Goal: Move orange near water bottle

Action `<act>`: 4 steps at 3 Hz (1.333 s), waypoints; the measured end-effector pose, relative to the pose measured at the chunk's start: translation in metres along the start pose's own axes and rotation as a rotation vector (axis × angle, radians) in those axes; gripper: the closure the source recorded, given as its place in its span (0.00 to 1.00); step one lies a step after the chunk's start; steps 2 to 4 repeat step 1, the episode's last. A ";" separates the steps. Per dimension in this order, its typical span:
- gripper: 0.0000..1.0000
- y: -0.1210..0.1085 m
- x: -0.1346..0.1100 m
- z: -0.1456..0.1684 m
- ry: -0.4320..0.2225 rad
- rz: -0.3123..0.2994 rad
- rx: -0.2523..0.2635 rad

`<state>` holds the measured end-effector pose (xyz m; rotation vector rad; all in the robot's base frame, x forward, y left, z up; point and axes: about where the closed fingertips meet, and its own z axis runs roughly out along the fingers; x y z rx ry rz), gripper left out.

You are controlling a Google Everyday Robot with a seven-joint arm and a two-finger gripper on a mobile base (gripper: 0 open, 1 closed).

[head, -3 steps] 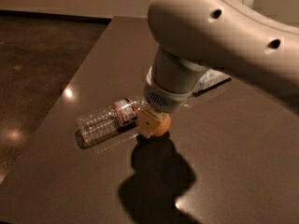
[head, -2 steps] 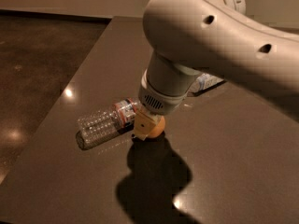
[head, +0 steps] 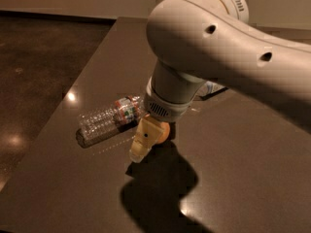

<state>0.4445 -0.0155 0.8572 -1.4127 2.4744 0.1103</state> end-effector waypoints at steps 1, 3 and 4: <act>0.00 0.000 0.000 0.000 0.000 0.000 0.000; 0.00 0.000 0.000 0.000 0.000 0.000 0.000; 0.00 0.000 0.000 0.000 0.000 0.000 0.000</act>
Offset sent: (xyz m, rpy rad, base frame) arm 0.0000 0.0000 0.0000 0.0000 0.0000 0.0000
